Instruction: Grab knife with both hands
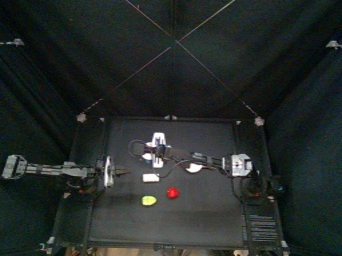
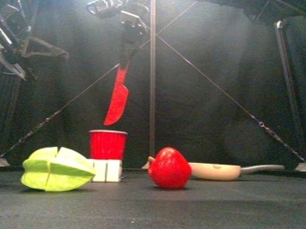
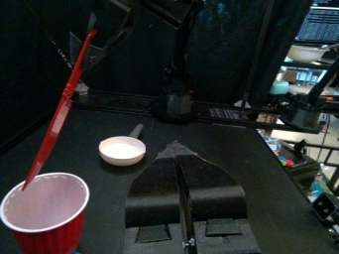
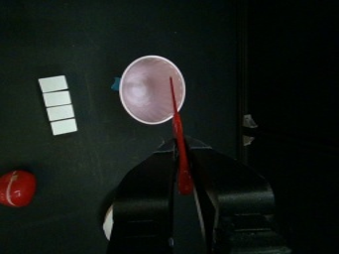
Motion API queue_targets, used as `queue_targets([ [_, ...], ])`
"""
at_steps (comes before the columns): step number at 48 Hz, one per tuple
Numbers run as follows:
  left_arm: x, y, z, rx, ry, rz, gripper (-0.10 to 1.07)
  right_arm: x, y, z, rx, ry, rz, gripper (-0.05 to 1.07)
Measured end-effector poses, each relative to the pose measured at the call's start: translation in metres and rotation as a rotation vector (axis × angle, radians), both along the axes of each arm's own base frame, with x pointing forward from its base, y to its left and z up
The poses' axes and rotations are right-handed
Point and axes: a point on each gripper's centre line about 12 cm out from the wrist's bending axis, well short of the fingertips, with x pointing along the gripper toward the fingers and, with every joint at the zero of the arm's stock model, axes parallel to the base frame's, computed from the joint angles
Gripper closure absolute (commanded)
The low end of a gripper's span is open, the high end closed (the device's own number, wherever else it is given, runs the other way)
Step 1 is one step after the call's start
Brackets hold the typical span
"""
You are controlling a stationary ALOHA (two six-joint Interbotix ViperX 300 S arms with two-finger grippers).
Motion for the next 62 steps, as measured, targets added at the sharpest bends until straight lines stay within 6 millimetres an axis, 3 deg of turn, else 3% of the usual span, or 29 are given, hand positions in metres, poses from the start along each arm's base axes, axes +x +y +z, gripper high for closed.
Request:
queue_targets([
  [7,0.000,0.000,0.000,-0.002,0.000,0.000,0.97,-0.004,0.009,0.011,-0.006,-0.018,0.017,0.54],
  [22,0.000,0.000,0.000,-0.002,0.000,0.000,0.97,-0.033,0.042,0.061,-0.001,-0.113,0.056,0.53],
  [31,0.000,0.000,0.000,0.000,0.000,0.000,0.97,-0.061,0.059,0.071,0.006,-0.150,-0.010,0.53],
  [40,0.000,0.000,0.000,-0.002,0.000,0.000,0.97,-0.093,0.092,0.080,-0.028,-0.245,0.066,0.53],
  [50,0.000,0.000,0.000,0.000,0.002,0.000,0.97,-0.134,0.119,0.073,0.015,-0.445,0.125,0.53],
  [62,0.000,0.000,0.000,0.001,0.000,-0.002,0.97,-0.184,0.128,0.050,0.089,-0.703,0.216,0.53],
])
